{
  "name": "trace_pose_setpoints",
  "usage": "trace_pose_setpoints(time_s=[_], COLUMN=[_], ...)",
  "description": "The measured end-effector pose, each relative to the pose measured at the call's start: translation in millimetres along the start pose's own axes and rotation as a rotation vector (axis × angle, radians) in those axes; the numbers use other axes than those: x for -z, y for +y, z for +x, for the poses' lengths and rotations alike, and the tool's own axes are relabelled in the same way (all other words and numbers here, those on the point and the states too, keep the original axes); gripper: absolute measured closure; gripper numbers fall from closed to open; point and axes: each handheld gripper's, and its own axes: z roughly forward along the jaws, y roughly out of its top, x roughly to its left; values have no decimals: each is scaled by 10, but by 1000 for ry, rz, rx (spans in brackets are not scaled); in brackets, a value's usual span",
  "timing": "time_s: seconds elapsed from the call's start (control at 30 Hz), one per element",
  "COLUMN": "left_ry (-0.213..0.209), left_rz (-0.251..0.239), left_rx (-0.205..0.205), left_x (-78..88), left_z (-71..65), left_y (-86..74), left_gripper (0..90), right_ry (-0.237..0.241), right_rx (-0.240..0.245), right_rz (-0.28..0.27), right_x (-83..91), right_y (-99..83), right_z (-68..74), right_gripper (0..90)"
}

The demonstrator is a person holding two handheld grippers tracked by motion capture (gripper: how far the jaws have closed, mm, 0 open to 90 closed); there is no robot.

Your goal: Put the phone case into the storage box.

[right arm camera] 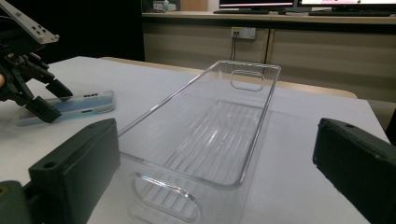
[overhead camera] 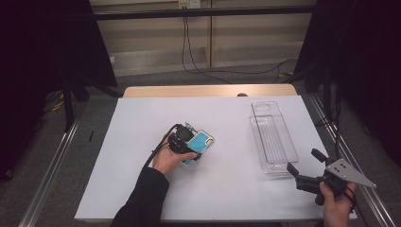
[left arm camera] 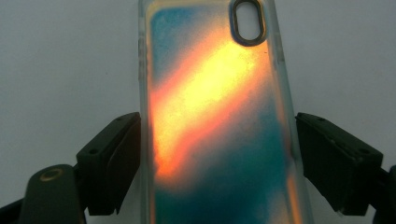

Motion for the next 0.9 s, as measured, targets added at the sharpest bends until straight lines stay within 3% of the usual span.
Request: trace_pose_setpoints(time_s=[0.43, 0.67, 0.7, 0.9], left_ry=[-23, -3, 12, 62], left_rz=[-22, -61, -66, -102], left_rx=[13, 38, 27, 53], left_x=[33, 106, 114, 169], left_z=[-16, -9, -13, 0], left_y=[3, 11, 12, 13], left_gripper=[172, 172, 172, 171], right_ry=[5, 4, 4, 7], right_rx=[2, 1, 1, 2], right_rz=[0, -1, -1, 1], right_x=[-1, 1, 1, -6], right_y=[0, -1, -1, -3], right_z=[4, 2, 3, 10], right_gripper=[3, 2, 2, 3])
